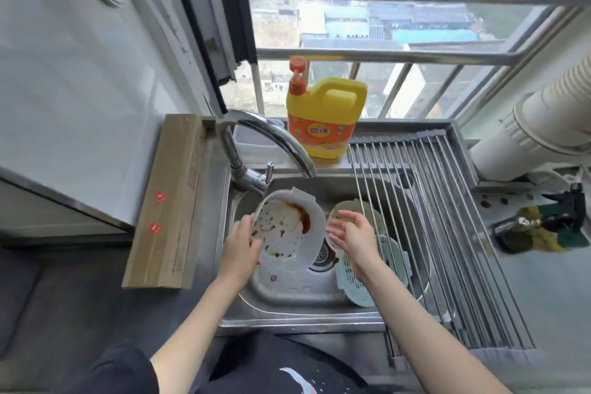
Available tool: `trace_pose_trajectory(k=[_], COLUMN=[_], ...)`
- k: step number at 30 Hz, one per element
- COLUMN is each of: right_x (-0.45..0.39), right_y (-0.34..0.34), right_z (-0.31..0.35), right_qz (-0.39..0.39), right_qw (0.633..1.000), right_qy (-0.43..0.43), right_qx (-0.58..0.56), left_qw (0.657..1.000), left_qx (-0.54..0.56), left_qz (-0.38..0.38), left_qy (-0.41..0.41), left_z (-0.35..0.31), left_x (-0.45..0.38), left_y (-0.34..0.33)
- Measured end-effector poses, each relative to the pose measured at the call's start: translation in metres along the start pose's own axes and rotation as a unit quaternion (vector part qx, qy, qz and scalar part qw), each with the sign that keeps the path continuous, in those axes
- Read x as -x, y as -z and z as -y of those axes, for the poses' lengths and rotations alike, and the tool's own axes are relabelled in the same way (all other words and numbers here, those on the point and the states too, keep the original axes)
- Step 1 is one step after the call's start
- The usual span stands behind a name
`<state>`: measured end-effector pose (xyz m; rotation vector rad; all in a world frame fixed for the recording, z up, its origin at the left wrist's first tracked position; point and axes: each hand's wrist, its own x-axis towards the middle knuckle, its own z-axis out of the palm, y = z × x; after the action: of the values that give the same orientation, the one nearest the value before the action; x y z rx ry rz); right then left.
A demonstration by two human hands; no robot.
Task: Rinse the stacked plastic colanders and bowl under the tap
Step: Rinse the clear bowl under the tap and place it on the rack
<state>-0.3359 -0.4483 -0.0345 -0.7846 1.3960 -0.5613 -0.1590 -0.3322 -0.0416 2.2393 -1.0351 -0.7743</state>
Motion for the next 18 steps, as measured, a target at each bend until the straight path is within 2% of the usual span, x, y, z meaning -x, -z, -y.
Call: trace_pose_trajectory(k=[3,8,11,14,18], right_x=[0.003,0.005,0.01,0.008,0.009], right_y=[0.006,0.005,0.005,0.004,-0.014], right_z=[0.005,0.013,0.03,0.071,0.146], right_qz=[0.008,0.041,0.05,-0.005,-0.022], right_qw=[0.982,0.939,0.931,0.925,0.891], right_qy=[0.09,0.134,0.17,0.252,0.373], right_qx=[0.164,0.314,0.318,0.284,0.258], left_qw=[0.999,0.999,0.99,0.973,0.973], left_qx=[-0.012,0.042,0.138,0.223,0.228], left_qz=[-0.017,-0.022,-0.009,0.005,-0.037], left_qy=[-0.031,-0.02,0.023,0.065,0.02], left_z=[-0.005,-0.011,-0.02,-0.039,-0.072], left_x=[0.014,0.026,0.029,0.029,0.025], left_y=[0.003,0.007,0.013,0.023,0.043])
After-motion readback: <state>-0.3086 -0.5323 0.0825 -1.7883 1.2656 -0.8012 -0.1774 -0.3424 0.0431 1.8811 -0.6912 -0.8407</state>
